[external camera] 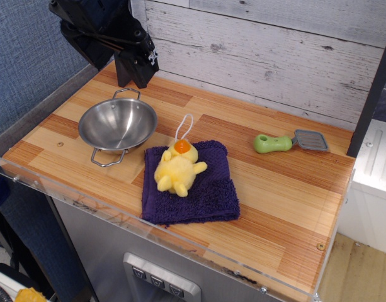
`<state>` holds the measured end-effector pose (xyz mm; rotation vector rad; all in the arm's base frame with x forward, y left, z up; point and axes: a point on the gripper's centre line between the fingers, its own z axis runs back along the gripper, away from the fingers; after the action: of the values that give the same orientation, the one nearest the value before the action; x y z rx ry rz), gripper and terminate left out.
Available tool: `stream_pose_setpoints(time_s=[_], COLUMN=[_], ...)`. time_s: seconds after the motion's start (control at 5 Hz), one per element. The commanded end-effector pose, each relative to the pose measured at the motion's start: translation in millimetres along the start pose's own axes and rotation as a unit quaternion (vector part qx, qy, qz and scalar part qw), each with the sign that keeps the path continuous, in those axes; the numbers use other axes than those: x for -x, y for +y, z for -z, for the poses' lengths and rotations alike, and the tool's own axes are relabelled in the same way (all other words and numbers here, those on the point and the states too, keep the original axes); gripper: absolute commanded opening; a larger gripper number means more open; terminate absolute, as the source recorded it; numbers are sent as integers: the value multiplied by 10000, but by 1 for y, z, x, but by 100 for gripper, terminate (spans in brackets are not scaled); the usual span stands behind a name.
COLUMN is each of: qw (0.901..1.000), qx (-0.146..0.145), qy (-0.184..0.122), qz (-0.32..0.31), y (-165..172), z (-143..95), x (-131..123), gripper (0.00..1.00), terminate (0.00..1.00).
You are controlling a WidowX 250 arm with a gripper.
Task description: Move bowl to the front right table corner
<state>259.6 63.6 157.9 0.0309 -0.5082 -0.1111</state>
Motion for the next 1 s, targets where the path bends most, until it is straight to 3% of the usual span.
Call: stream_pose_setpoints(time_s=[0.0,0.2,0.4,0.8], qw=[10000,9926,9784,9392], qx=[0,-401,-517,-1103], qy=[0,254,440,640], qz=[0,-1119,-1952,-3189], y=[0,24,37,75], z=[0,3,6,13], x=[0,3,8,21], gripper=[100,100,100,100], terminate=[0,0,0,0])
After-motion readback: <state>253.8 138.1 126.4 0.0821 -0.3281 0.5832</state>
